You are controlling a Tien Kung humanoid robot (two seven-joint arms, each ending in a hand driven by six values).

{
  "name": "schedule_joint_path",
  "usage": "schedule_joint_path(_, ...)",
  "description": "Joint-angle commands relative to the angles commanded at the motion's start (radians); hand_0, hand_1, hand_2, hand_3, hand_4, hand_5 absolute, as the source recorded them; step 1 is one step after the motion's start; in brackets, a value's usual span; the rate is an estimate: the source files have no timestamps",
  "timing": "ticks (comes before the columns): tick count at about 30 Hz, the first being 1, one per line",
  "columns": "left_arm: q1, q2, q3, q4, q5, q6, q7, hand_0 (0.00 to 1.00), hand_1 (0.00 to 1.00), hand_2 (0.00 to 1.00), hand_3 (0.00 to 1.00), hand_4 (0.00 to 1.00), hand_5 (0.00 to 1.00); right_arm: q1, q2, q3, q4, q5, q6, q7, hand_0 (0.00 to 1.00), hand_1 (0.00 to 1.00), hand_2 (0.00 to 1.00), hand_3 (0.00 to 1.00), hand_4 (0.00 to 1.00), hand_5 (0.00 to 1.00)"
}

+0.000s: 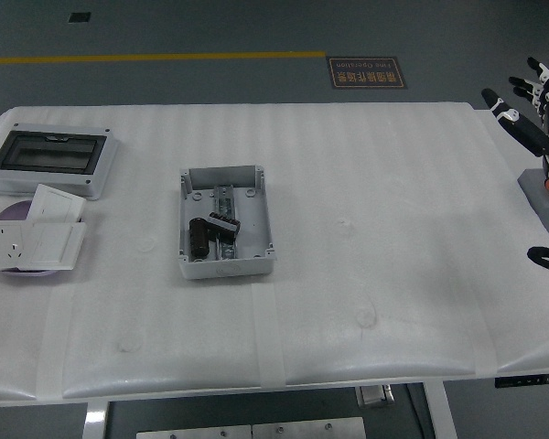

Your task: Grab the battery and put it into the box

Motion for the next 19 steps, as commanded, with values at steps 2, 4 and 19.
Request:
schedule_joint_path(2,0.002,0.003,-0.005,0.0,0.007,0.0,0.001,0.649,0.656,0.619,0.558,0.426,0.441,-0.004,-0.001,0.001,0.001,0.003,-0.001,0.0,0.961,0.858,0.84,0.977,0.889,0.584)
schedule_joint_path(4,0.006,0.003,-0.006,0.0,0.009,0.0,0.002,0.649,0.657,0.62,0.558,0.427,0.438,-0.01,0.0,0.005,0.002,0.005,-0.002,0.001,0.961,0.857,0.839,0.97,0.882,0.585)
schedule_joint_path(19,0.021,-0.007,-0.014,0.0,0.001,0.001,0.006,0.649,0.657,0.619,0.557,0.427,0.434,-0.015,-0.007,-0.016,0.003,0.029,-0.021,0.022,0.952,0.854,0.835,0.971,0.868,0.576)
